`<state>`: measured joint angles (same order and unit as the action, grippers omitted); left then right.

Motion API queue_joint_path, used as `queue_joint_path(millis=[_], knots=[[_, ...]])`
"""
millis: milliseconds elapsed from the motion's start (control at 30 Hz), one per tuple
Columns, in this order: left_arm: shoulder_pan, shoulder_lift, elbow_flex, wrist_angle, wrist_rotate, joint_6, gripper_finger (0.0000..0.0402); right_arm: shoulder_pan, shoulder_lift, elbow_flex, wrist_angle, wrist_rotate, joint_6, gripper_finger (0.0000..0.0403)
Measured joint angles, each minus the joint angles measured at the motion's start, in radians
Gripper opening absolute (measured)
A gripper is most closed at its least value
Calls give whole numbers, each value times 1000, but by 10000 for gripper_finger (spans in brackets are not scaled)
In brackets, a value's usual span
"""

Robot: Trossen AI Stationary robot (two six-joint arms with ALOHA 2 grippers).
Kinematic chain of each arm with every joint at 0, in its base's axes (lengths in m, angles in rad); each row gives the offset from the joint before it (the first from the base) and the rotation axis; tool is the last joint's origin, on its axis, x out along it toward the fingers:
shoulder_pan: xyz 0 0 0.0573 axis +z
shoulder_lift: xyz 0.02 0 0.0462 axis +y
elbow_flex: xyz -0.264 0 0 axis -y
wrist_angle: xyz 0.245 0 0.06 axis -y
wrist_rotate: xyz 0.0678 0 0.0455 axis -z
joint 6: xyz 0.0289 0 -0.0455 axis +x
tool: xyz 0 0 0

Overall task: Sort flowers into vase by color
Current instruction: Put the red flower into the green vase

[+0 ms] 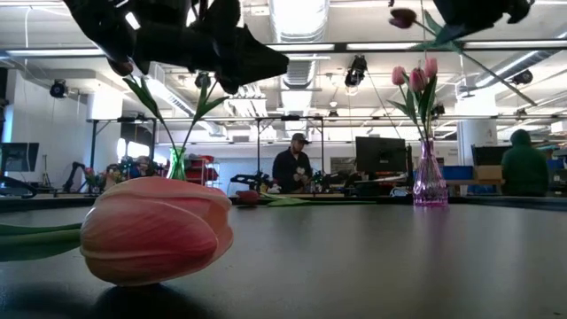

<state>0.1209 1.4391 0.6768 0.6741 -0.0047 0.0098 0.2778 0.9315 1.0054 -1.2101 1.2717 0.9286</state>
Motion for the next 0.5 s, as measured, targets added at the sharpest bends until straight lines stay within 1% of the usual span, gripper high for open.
queue_joint_path(millis=[133, 267, 400, 500], knots=[[25, 0, -27, 70, 92, -3, 116, 52, 47, -7, 152, 27, -122, 13], [57, -1, -73, 187, 157, -25, 116, 65, 110, -17, 269, 29, -209, 13], [91, -2, -113, 284, 180, -64, 116, 57, 176, -29, 355, -19, -262, 12], [105, -2, -135, 312, 198, -81, 116, 41, 216, -37, 417, -65, -319, 12]])
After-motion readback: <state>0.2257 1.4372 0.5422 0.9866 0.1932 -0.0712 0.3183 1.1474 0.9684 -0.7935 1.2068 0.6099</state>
